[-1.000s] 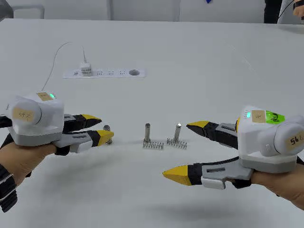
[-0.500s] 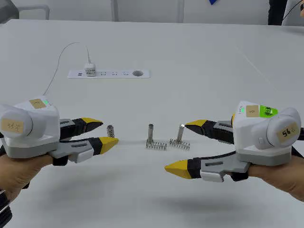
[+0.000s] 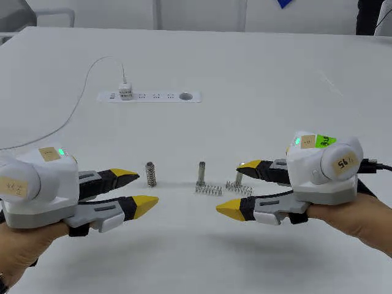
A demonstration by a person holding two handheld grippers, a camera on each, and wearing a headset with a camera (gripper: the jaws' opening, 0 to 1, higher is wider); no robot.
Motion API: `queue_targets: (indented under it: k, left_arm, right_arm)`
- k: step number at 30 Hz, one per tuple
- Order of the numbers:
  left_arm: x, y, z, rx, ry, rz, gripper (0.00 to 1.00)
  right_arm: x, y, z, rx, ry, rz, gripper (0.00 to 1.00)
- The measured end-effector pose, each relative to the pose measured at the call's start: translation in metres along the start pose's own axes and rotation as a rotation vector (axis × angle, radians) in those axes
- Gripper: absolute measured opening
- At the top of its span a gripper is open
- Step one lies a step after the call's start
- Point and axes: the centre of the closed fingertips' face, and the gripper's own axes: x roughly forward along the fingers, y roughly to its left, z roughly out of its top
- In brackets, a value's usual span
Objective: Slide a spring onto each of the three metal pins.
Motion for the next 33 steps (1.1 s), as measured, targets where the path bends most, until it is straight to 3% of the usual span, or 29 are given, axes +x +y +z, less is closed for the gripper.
queue_targets:
  k: [17,33]
  left_arm:
    - [-0.001,-0.014,-0.011,-0.023,0.016,-0.018,0.35]
    - [-0.004,-0.021,-0.018,-0.043,0.024,-0.025,0.33]
  right_arm:
    - [0.025,-0.008,-0.011,-0.029,0.078,-0.017,0.31]
    - [0.05,-0.012,-0.021,-0.008,0.164,0.004,0.25]
